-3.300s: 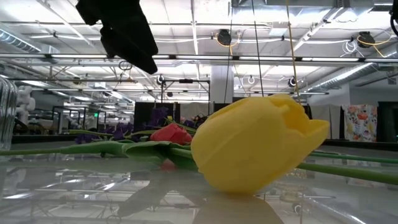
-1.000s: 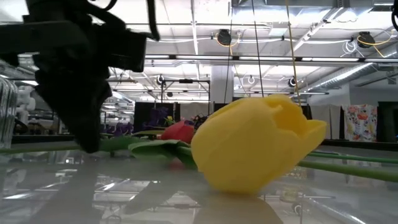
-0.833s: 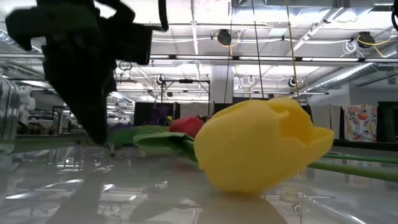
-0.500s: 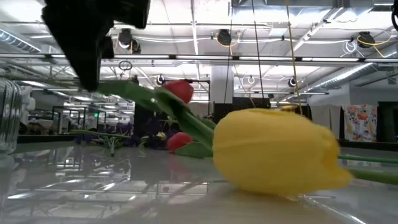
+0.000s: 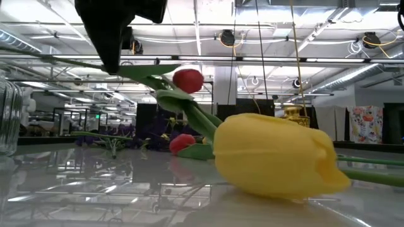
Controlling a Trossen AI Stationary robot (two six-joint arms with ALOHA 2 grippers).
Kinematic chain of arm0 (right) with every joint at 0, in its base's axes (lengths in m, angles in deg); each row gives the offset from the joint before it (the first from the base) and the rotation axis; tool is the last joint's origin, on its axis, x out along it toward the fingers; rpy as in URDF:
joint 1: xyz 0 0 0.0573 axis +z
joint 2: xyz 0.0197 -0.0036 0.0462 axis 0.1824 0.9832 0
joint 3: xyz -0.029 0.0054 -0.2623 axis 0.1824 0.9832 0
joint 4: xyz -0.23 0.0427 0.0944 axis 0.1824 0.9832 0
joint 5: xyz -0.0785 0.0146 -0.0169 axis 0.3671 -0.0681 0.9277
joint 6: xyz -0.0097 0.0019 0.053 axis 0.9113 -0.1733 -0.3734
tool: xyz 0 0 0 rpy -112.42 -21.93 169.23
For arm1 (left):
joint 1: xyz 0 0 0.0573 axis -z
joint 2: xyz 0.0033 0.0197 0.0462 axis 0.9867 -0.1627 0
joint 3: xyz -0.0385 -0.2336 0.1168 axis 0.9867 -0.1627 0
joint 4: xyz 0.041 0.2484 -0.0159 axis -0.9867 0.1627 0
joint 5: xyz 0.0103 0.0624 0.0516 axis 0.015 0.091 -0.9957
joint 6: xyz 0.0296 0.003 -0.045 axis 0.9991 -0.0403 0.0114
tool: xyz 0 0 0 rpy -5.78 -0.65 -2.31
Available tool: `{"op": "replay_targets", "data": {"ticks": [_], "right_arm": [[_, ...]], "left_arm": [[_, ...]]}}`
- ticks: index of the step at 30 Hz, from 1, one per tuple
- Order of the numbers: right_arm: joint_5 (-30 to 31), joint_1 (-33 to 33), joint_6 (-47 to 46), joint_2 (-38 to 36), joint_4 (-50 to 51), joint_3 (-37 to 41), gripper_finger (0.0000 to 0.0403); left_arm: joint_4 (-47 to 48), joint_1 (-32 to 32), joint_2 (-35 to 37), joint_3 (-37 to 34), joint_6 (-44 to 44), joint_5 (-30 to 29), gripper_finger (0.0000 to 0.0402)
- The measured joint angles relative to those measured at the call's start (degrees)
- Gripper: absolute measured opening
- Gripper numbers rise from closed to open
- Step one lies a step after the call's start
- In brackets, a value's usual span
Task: Sort flowers into vase by color
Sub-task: Put the bottom red flower into the green vase
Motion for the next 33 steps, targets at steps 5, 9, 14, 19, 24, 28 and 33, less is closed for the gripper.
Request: {"op": "replay_targets", "data": {"ticks": [5, 9, 14, 19, 24, 28, 33], "right_arm": [[0.0, 0.0, 0.4, 0.0, 0.0, 0.0, 0.0057], [0.0, 0.0, 0.8, 0.0, 0.0, 0.0, 0.0057], [0.0, 0.0, 0.8, 0.0, 0.0, 0.0, 0.0057], [0.0, 0.0, 0.7, 0.0, 0.0, 0.0, 0.0057], [-0.1, 0.0, 0.7, 0.0, -0.1, 0.0, 0.0057], [-0.1, 0.0, 0.7, 0.0, -0.4, 0.0, 0.0057], [0.5, 0.0, 0.7, 0.0, -1.0, 0.0, 0.0057]], "left_arm": [[7.6, -2.1, 0.0, 3.8, 1.4, 1.7, 0.0007], [15.7, -3.6, 0.0, 8.1, 3.6, 4.3, 0.0007], [26.6, -6.3, 0.0, 12.4, 7.2, 4.6, 0.0007], [29.1, -8.2, 0.0, 13.0, 10.6, -1.0, 0.0007], [26.4, -9.3, 0.0, 13.0, 11.1, -9.0, 0.0007], [25.6, -9.7, 0.0, 13.0, 12.9, -16.8, 0.0007], [24.8, -9.7, 0.0, 13.0, 14.0, -22.5, 0.0007]]}}
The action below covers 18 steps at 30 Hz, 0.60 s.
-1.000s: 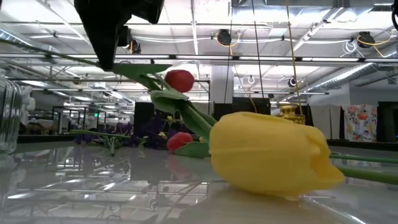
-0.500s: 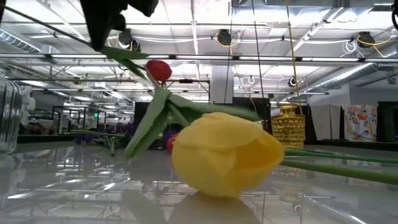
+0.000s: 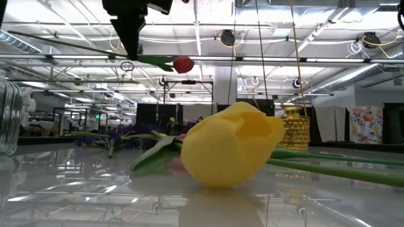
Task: Sort flowers into vase by color
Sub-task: Put the bottom red flower into the green vase
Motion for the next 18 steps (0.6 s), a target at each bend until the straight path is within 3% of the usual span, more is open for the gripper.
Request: {"op": "replay_targets", "data": {"ticks": [6, 10, 15, 18], "right_arm": [[6.9, 0.0, 1.1, 0.0, -0.8, 0.0, 0.0057], [8.8, 0.0, 1.2, 0.0, -0.8, 0.0, 0.0057], [9.5, 0.0, 2.1, 0.0, -0.8, 0.0, 0.0057], [13.1, 0.0, 2.5, 0.0, -0.8, 0.0, 0.0057]], "left_arm": [[-4.4, 1.0, 0.0, 3.5, 0.5, -2.1, 0.0007], [-12.6, 1.7, -0.1, 8.3, 6.2, -5.7, 0.0007], [-31.5, 1.7, 0.0, 12.5, 17.9, -5.3, 0.0007], [-45.7, 1.6, 0.0, 12.8, 27.4, -0.4, 0.0007]]}}
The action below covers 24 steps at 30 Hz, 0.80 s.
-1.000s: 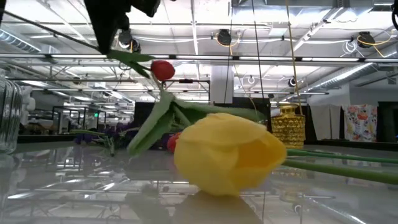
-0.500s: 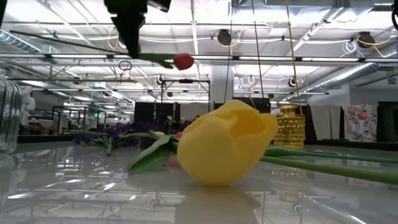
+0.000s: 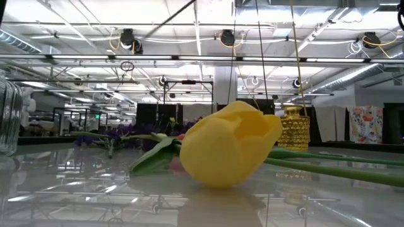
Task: Sort flowers into vase by color
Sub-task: Put the bottom red flower into the green vase
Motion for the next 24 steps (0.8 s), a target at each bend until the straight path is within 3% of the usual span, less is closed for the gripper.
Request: {"op": "replay_targets", "data": {"ticks": [5, 11, 15, 24], "right_arm": [[7.1, -0.1, 1.4, -0.3, -0.1, -0.1, 0.0057], [5.2, -3.4, 8.7, -1.5, -4.4, -2.1, 0.0075], [0.7, -7.2, 20.7, -1.4, -13.7, -3.0, 0.0102], [-17.4, -15.2, 53.6, -2.0, -39.0, -4.0, 0.0152]], "left_arm": [[-20.0, -0.1, 0.0, 0.0, 9.4, 9.1, 0.0007], [-34.7, -1.4, -0.1, 0.0, 9.7, 21.6, 0.0007], [-43.3, -1.7, -3.1, 0.1, 9.6, 26.9, 0.0007], [-53.0, -3.2, -8.4, -0.1, 9.5, 27.5, 0.0007]]}}
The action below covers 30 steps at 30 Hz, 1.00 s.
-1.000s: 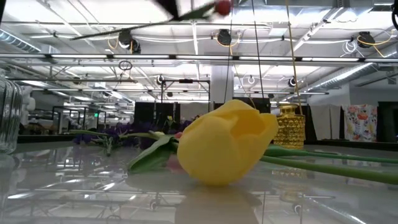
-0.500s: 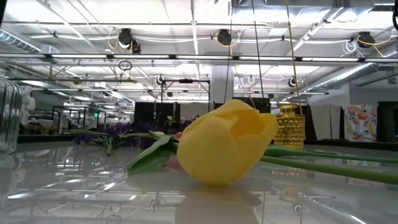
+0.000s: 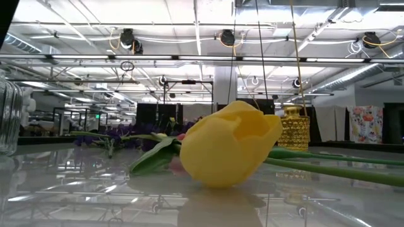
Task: Sort flowers into vase by color
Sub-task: Put the bottom red flower into the green vase
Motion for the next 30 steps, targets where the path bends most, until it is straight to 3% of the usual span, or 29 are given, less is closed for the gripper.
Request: {"op": "replay_targets", "data": {"ticks": [6, 18, 24, 30], "right_arm": [[-5.5, -4.0, 6.6, -1.4, -4.7, 0.0, 0.0155], [-20.9, -11.4, 7.2, -0.9, -9.8, 0.0, 0.0155], [-21.9, -11.6, 7.0, -0.9, -11.3, 0.0, 0.0148], [-21.9, -11.6, 5.9, -0.9, -11.2, 0.0, 0.0092]], "left_arm": [[-0.1, 0.0, -0.4, 0.0, 0.0, 0.0, 0.0007], [-0.2, 0.1, -2.4, 0.0, -0.2, 0.0, 0.0007], [-0.2, 0.1, -2.7, 0.0, -1.6, 0.0, 0.0007], [-0.3, 0.1, -2.7, 0.0, -3.3, 0.0, 0.0007]]}}
